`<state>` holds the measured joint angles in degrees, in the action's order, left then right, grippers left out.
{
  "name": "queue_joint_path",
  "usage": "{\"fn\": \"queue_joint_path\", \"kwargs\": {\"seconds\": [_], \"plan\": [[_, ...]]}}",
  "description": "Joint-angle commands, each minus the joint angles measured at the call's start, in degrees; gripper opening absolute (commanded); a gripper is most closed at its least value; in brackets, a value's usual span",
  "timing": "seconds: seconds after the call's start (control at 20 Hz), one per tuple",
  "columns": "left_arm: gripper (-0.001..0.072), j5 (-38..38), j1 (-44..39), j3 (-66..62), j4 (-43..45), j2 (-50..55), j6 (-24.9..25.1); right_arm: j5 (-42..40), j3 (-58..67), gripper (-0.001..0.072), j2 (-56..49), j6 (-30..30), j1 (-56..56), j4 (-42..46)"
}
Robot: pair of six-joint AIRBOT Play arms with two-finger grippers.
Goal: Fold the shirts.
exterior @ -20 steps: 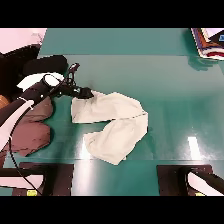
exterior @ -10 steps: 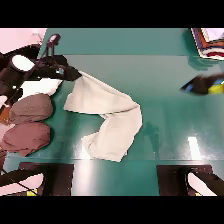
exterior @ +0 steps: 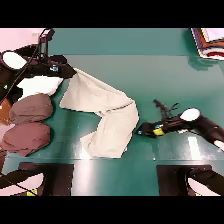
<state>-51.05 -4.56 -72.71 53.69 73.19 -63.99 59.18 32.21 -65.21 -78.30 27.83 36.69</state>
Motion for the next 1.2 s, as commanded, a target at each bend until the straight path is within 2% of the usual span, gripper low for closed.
{"fn": "queue_joint_path", "kwargs": {"seconds": [0.0,0.05,0.15,0.2,0.35,0.45,0.55,0.85,1.0,1.15], "plan": [[0.0026,-0.39,0.07,-0.07,0.35,-0.11,-0.55,-5.22,2.89,0.0408,-8.02,1.49,8.87,-3.52],[0.0026,-0.72,0.07,-0.09,0.35,-0.11,-0.55,-5.09,4.74,0.0397,-10.08,1.51,9.79,-2.34],[0.0026,-1.49,0.07,-0.09,0.35,-0.15,-0.57,-4.55,8.55,0.0103,-12.92,1.46,11.04,2.51],[0.0026,-1.66,0.07,-0.09,0.39,-0.5,-0.7,-4.0,10.32,0.0016,-13.09,1.44,10.99,4.7],[0.0025,-0.9,0.07,-2.54,0.46,-4.61,-2.25,0.87,16.24,0.0015,-7.89,-2.32,7.13,13.38],[0.0025,-1.05,0.07,-7.72,0.46,-9.16,-2.25,7.34,22.67,0.0015,-0.81,-7.19,1.6,23.34],[0.0025,-1.86,0.07,-14.47,0.44,-14.14,-3.15,12.83,29.86,0.0015,6.34,-8.72,-4.5,29.94],[0.0025,-5.68,0.07,-33.09,0.33,-25.64,-7.23,19.63,50.14,0.0015,21.16,-8.02,-19.78,31.61],[0.0024,-8.0,0.07,-41.7,0.35,-26.73,-10.49,21.44,56.37,0.0014,24.59,-8.0,-22.62,32.09],[0.0024,-7.65,0.07,-46.16,0.39,-26.73,-11.17,25.81,63.1,0.0015,24.76,-8.0,-25.55,32.13]]}}
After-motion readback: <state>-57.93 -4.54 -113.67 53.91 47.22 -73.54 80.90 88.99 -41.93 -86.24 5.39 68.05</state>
